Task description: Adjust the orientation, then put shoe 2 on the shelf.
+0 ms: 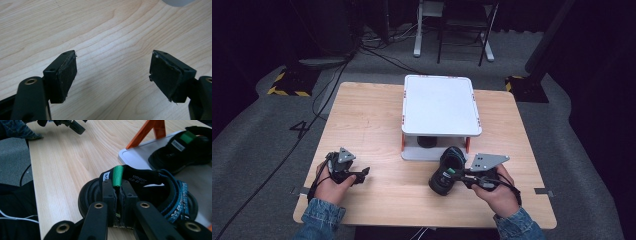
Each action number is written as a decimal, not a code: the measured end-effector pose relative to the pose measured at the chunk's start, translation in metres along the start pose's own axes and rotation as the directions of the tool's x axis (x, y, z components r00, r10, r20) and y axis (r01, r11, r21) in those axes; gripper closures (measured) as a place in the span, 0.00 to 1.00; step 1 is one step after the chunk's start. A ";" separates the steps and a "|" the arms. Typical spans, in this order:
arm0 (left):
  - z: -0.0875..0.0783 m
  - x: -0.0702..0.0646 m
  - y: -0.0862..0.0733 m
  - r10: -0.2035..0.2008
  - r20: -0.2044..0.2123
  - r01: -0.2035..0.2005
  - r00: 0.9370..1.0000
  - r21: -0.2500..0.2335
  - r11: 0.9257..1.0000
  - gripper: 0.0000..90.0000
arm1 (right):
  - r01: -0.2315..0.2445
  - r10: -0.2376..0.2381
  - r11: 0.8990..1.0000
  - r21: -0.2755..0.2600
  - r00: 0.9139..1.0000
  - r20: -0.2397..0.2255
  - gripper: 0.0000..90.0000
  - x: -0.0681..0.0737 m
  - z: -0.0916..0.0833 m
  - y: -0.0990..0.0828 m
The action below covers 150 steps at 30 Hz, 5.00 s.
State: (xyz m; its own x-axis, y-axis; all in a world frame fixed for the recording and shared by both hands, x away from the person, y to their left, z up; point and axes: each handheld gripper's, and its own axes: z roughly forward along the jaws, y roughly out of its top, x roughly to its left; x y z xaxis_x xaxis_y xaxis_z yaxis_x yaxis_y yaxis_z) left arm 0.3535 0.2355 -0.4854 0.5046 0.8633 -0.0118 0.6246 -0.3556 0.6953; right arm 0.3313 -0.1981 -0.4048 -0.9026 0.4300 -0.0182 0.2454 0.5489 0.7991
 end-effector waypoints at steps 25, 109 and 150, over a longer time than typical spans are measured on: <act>0.010 -0.004 0.009 0.016 0.011 -0.016 1.000 0.006 1.000 0.25 | -0.158 0.159 0.987 -0.019 0.967 0.199 0.25 0.024 -0.010 -0.031; -0.001 0.001 -0.009 -0.001 -0.009 0.001 1.000 0.024 1.000 0.25 | -0.047 0.085 0.989 -0.140 0.956 0.280 0.34 -0.051 0.040 -0.024; 0.005 0.001 -0.014 -0.003 -0.004 0.003 1.000 0.018 1.000 0.25 | -0.180 0.168 0.984 0.007 0.931 0.325 0.89 -0.037 0.076 -0.044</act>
State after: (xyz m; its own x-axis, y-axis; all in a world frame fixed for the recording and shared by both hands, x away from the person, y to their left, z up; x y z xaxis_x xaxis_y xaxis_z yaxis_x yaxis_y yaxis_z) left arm 0.3485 0.2390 -0.4989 0.5003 0.8658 -0.0112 0.6369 -0.3592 0.6822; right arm 0.3809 -0.1840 -0.4846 -0.6841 0.7252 -0.0778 0.4062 0.4674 0.7852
